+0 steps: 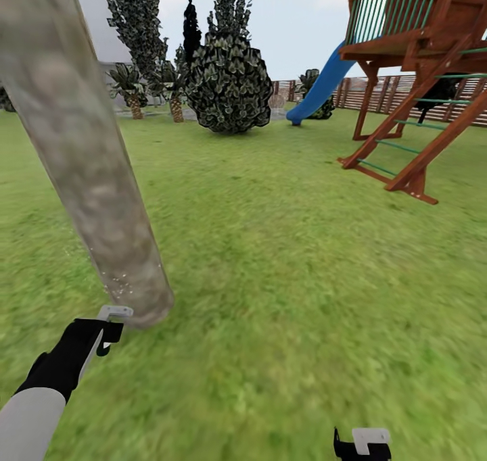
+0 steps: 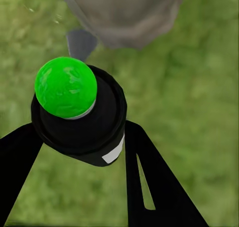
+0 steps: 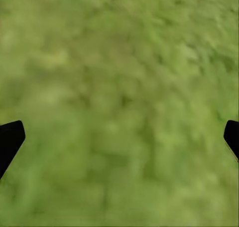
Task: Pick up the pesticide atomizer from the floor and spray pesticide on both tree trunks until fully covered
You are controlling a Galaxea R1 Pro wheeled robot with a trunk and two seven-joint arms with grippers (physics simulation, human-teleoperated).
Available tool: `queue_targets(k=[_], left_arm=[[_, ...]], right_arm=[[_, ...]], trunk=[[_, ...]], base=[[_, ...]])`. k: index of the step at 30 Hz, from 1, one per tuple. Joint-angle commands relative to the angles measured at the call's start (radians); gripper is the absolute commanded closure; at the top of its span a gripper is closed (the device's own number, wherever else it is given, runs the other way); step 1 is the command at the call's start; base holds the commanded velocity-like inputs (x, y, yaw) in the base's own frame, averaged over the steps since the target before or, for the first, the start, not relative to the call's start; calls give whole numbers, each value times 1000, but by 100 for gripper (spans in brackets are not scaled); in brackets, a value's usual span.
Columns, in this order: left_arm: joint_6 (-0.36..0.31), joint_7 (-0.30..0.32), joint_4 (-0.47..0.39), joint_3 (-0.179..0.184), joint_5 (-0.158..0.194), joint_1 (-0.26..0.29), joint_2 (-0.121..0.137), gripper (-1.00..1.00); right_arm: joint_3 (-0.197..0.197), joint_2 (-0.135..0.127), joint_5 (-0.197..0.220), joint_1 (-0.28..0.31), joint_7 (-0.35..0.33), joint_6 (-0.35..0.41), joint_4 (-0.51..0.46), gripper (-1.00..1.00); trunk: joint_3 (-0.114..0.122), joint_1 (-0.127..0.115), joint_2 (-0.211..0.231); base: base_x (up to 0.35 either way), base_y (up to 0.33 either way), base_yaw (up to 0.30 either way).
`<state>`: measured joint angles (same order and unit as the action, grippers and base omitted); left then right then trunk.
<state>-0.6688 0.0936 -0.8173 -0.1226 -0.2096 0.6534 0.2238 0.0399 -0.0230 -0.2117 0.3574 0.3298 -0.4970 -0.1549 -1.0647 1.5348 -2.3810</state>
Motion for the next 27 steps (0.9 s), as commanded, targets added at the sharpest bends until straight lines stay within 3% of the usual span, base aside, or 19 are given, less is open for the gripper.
queue_targets(k=[1,8,17,27], left_arm=[[0,0,0,0,-1,0,0,100],[1,0,0,3,0,0,-1,100],[2,0,0,1,-1,0,-1,100],[10,0,-11,-2,13,10,-8,100]], right_arm=[[0,0,0,0,0,0,0,-100],[0,0,0,0,0,0,0,-100],[0,0,0,0,0,0,0,-100],[0,0,0,0,0,0,0,-100]], trunk=[[0,0,0],[0,0,0],[0,0,0],[0,0,0]], base=[[235,-197,277],[219,-200,193],[12,-265,139],[0,-18,277]])
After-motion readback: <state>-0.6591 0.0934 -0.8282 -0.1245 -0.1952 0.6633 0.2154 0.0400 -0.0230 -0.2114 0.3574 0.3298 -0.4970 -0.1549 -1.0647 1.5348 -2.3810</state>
